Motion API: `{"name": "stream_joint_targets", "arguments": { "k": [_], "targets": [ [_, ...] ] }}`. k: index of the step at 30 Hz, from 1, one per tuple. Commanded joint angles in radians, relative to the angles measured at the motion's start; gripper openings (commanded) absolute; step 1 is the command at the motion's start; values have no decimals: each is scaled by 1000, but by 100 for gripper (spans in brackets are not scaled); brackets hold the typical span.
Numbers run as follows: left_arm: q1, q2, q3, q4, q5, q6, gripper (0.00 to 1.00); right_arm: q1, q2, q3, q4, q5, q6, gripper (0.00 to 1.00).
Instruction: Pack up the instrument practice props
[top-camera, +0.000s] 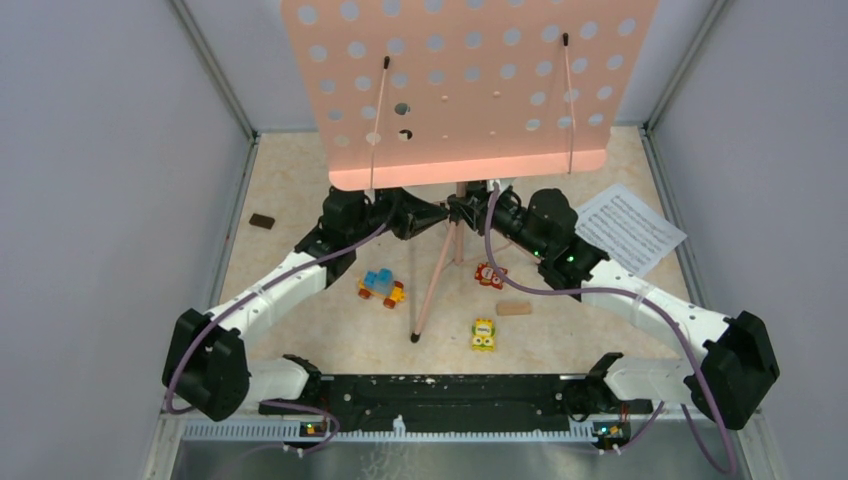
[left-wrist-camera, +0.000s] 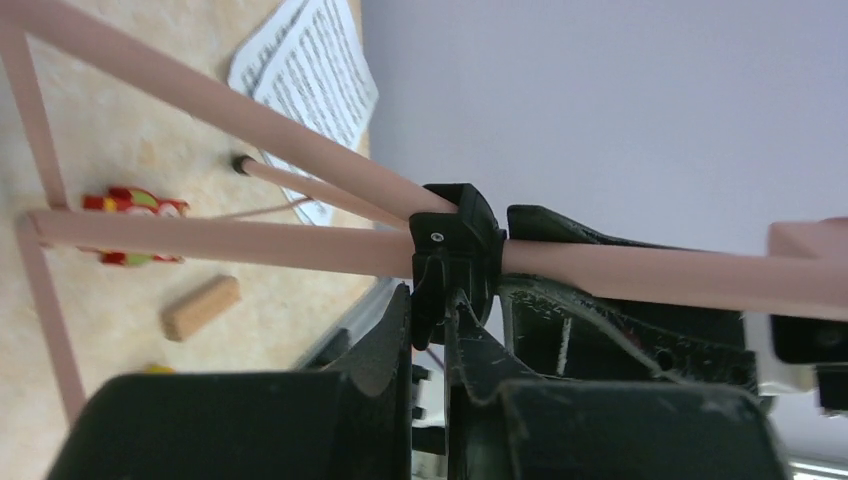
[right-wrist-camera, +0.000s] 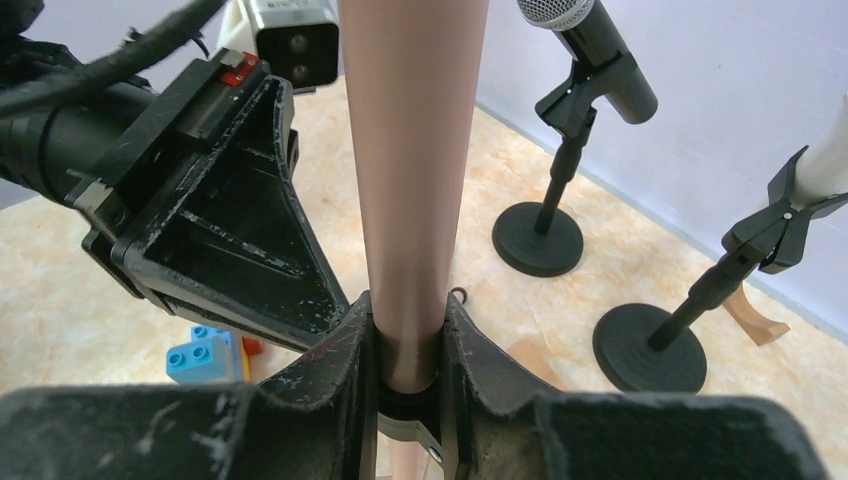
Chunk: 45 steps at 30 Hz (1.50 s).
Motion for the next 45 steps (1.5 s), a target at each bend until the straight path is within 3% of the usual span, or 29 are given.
{"name": "stream_joint_targets", "arguments": {
  "k": [1,5,9,15,17,20,22,26,29,32,34,36,39,41,45],
  "targets": [
    [6,91,-37,48,-56,-281,0,46,24,-13,-200,-181,21,0],
    [6,134,-52,133,6,-407,0,46,24,-11,-196,-186,26,0],
    [6,119,-82,174,-30,-458,1,46,25,-11,-194,-186,25,0],
    [26,67,-84,130,-94,-316,24,46,26,-11,-199,-185,25,0],
    [49,29,-111,143,-133,-213,35,46,24,-10,-200,-185,24,0],
    [80,-74,-171,98,-278,-27,72,46,20,-8,-194,-188,28,0],
    [84,-164,-210,112,-388,124,88,46,18,-9,-186,-188,29,0],
    [86,-269,-225,130,-492,456,95,46,20,-10,-184,-189,26,0],
    [86,-303,-247,196,-453,695,98,46,19,-11,-184,-188,22,0],
    [84,-362,-406,518,-229,1011,99,46,18,-11,-183,-185,19,0],
    [84,-390,-514,749,-144,1140,99,46,18,-5,-183,-185,20,0],
    [84,-399,-546,820,-101,1239,98,46,16,5,-187,-170,22,14],
    [84,-418,-501,720,-4,1354,96,46,5,18,-199,-141,29,37],
    [84,-419,-488,711,79,1430,93,46,-13,19,-193,-122,41,61],
    [84,-400,-472,715,200,1574,87,46,-63,18,-161,-93,90,71]
  ]
}}
